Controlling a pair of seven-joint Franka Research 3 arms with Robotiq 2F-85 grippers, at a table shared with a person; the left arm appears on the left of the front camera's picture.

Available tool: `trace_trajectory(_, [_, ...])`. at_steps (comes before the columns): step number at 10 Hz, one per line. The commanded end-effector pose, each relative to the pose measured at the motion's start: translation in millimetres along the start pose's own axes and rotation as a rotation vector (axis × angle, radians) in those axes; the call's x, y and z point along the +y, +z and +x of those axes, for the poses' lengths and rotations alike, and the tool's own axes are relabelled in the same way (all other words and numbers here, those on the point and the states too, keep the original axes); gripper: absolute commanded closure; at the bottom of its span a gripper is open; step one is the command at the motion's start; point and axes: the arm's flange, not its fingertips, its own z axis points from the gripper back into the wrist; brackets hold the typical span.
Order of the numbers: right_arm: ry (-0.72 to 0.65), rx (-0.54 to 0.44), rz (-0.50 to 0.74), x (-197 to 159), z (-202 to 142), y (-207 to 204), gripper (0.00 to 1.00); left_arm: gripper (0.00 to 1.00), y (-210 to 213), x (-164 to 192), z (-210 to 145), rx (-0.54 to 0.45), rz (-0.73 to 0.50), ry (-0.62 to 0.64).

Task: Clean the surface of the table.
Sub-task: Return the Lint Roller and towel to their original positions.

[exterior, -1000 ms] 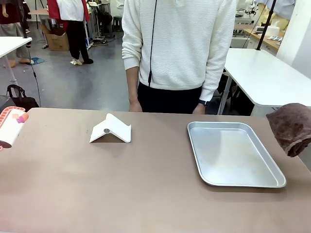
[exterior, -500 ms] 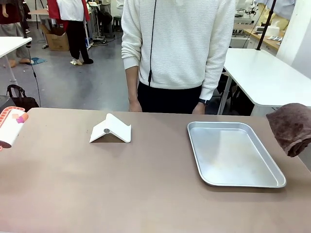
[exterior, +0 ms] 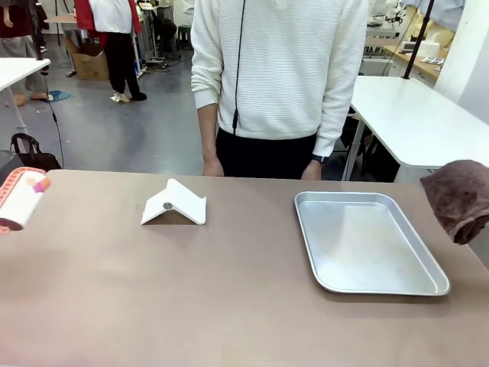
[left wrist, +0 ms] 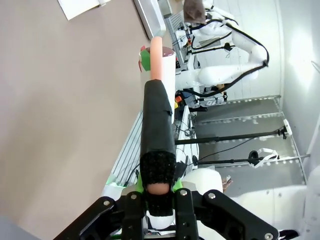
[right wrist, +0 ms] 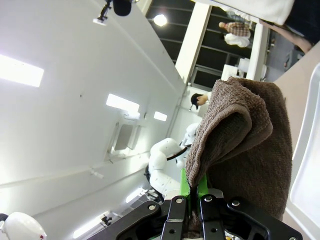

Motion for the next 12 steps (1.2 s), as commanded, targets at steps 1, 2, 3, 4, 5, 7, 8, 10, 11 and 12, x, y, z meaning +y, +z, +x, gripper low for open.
trace_trajectory(1, [0.085,0.001,-0.061,31,4,-62,0.94,0.8,-12,-30,61,0.035,0.035,0.085])
trace_trajectory(2, [0.121,0.021,-0.128,32,8,-107,0.94,0.8,-26,-46,98,-0.036,0.02,0.158])
trace_trajectory(3, [0.141,0.024,-0.205,20,8,-149,0.94,0.8,-45,-59,126,-0.078,0.045,0.175])
trace_trajectory(4, [0.161,0.07,-0.257,6,1,-188,0.94,0.8,-67,-69,148,-0.098,0.084,0.184])
trace_trajectory(5, [0.181,0.109,-0.303,-8,-6,-223,0.94,0.8,-93,-80,165,-0.117,0.131,0.176])
trace_trajectory(7, [0.292,0.153,-0.299,-26,-37,-281,0.94,0.8,-140,-109,191,-0.116,0.274,0.147])
trace_trajectory(8, [0.284,0.168,-0.31,-38,-52,-301,0.94,0.8,-159,-117,203,-0.146,0.339,0.159])
trace_trajectory(10, [0.312,0.203,-0.329,-71,-81,-334,0.94,0.8,-203,-119,222,-0.164,0.351,0.182])
trace_trajectory(11, [0.336,0.197,-0.312,-85,-92,-342,0.94,0.8,-220,-115,227,-0.095,0.299,0.196])
trace_trajectory(12, [0.279,0.214,-0.291,-89,-93,-338,0.94,0.8,-223,-110,228,-0.054,0.255,0.216])
